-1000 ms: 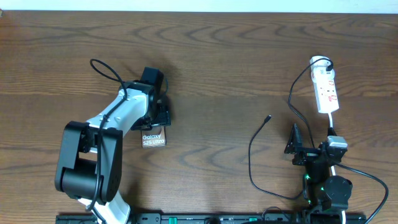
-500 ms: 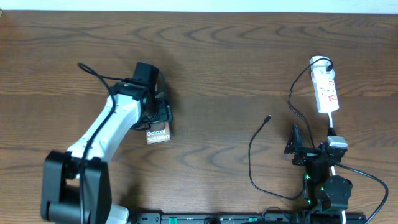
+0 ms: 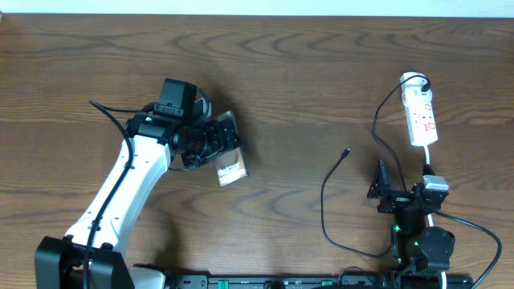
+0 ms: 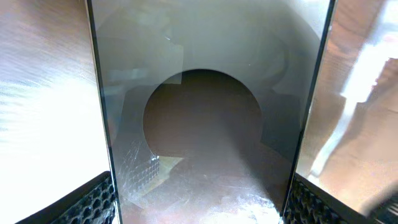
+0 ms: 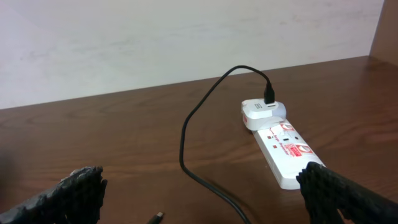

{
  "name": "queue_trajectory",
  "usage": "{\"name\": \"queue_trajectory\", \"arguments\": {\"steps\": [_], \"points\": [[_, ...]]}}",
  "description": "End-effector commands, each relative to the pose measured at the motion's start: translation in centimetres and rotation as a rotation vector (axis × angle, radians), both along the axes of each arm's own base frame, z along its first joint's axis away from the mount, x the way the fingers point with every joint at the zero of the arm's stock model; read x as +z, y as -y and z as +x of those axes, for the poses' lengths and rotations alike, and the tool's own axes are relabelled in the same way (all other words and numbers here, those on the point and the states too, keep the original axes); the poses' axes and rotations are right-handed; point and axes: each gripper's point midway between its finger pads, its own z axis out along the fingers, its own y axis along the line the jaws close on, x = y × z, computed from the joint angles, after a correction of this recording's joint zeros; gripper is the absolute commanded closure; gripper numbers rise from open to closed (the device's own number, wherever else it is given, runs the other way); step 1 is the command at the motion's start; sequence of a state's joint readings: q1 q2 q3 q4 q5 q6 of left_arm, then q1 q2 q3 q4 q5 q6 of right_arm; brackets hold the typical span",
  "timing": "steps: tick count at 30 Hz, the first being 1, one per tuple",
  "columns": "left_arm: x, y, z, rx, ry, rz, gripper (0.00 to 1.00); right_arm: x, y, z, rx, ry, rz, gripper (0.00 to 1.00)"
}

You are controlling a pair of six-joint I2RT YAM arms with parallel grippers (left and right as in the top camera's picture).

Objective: Plug charger to phone and switch on socket
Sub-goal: 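Lift the phone with the left gripper and tilt it upright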

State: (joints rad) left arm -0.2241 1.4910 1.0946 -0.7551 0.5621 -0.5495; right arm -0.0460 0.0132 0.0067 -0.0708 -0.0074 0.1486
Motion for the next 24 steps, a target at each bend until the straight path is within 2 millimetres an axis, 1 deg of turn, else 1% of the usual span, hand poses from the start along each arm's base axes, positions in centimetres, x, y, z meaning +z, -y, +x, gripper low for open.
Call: {"name": "queue_trajectory", "arguments": {"steps": [1, 6, 10, 15, 24], "points": [[4.0, 3.0, -0.5, -0.027, -0.032, -0.237, 0.4, -0.2, -0.2, 0.0, 0.007, -0.006, -0.007, 0.01], [5.9, 4.7, -1.5, -0.074, -0.076, -0.381, 0.41, -0.2, -0.2, 0.0, 0.007, -0.006, -0.007, 0.01], [7.0, 5.5, -2.0, -0.105, -0.09, -0.459, 0.41, -0.2, -0.2, 0.0, 0.007, -0.006, -0.007, 0.01], [7.7, 5.9, -2.2, -0.119, -0.1, -0.503, 0.41, -0.2, -0.2, 0.0, 0.007, -0.006, -0.007, 0.01], [7.8, 5.9, -2.0, -0.113, -0.095, -0.507, 0.42, -0.2, -0.2, 0.0, 0.007, -0.006, -0.007, 0.01]]}}
